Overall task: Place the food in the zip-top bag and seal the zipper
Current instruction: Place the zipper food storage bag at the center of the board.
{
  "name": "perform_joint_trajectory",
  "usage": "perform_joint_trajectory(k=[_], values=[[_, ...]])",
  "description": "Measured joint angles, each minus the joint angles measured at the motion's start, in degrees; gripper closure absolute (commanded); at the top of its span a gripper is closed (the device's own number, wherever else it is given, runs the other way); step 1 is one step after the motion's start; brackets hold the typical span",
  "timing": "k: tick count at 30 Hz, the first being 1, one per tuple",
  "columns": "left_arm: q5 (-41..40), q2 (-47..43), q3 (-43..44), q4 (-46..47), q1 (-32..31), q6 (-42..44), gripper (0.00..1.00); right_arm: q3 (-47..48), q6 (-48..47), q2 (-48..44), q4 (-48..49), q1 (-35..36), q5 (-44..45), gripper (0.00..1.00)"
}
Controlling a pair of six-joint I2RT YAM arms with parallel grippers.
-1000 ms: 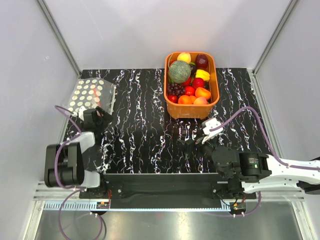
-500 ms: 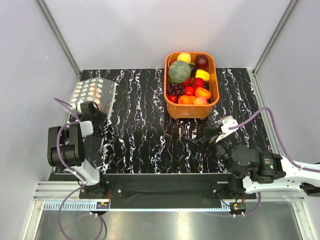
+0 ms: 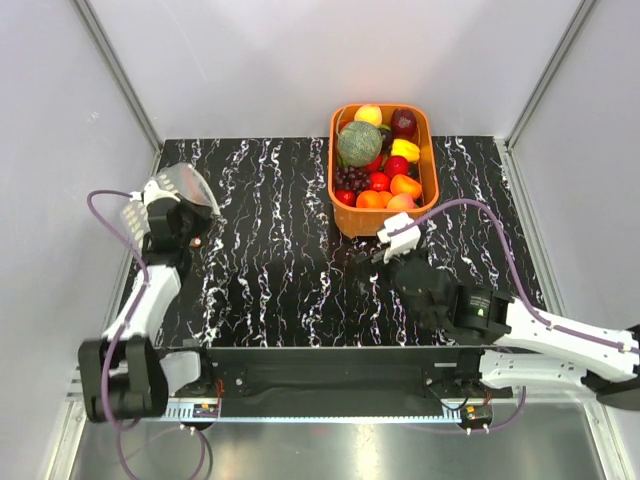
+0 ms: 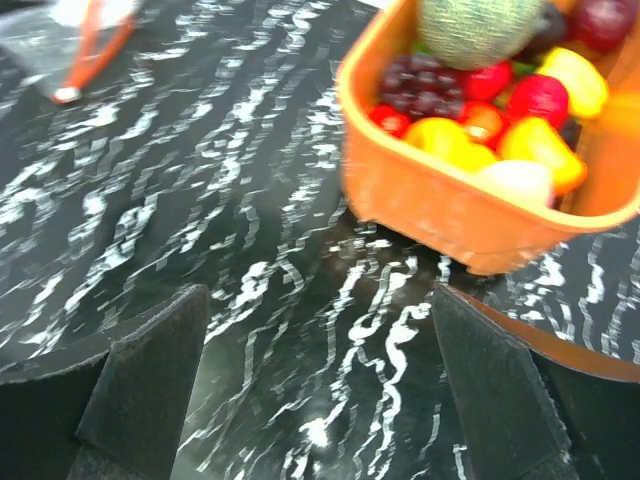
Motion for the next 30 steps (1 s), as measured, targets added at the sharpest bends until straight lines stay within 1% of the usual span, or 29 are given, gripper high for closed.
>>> perform_joint_trajectory(k=[2, 6, 11, 17, 20, 21, 22, 23, 24, 25, 26, 27, 30], values=[[0.04, -4.39, -0.44, -1.22, -2.84, -0.13, 1.0, 0.59, -0.74, 1.18, 0.44, -4.92, -2.58, 0.0], [0.15, -9.88, -0.48, -5.27, -9.09, -0.26, 1.0, 3.56, -1.68, 3.02, 0.76, -10.43, -7.06, 0.0], [0.74, -16.65, -1.75, -10.08, -15.17, -0.5, 1.0, 6.88, -0.96, 5.53, 1.66, -18.03, -11.58, 0.0], [2.4, -25.66, -9.09, -12.07, -24.48, -2.51, 1.0, 7.67, 2.54, 7.61, 1.01, -26.23, -16.63, 0.0], [3.69, -26.34, -11.67, -14.47, -28.59, -2.82, 0.96, 7.67, 4.11, 8.33, 0.42, -28.52, -19.15, 0.0], [3.82, -26.29, -12.26, -15.3, -29.9, -2.84, 0.86, 7.67, 4.59, 8.44, 0.15, -28.76, -19.89, 0.0], [3.87, -26.34, -12.74, -16.7, -31.36, -2.75, 0.69, 7.67, 5.01, 8.46, 0.11, -28.85, -20.52, 0.0], [3.93, -26.53, -13.05, -17.77, -32.57, -2.73, 0.51, 7.65, 5.33, 8.46, 0.13, -28.85, -21.03, 0.0], [3.98, -26.86, -13.33, -18.67, -33.66, -2.75, 0.36, 7.65, 5.66, 8.46, 0.17, -28.85, -21.64, 0.0], [4.0, -27.19, -13.4, -19.67, -34.51, -2.78, 0.18, 7.61, 5.95, 8.46, 0.17, -28.87, -22.14, 0.0], [3.96, -27.63, -13.4, -20.7, -35.32, -2.8, 0.16, 7.52, 6.23, 8.46, 0.17, -28.87, -22.56, 0.0], [3.72, -28.06, -13.38, -21.53, -35.85, -2.58, 0.11, 7.48, 6.54, 8.46, 0.13, -28.87, -23.12, 0.0], [0.76, -30.12, -12.74, -25.86, -38.21, -2.36, 0.11, 7.43, 7.21, 8.46, 0.15, -28.89, -24.3, 0.0]])
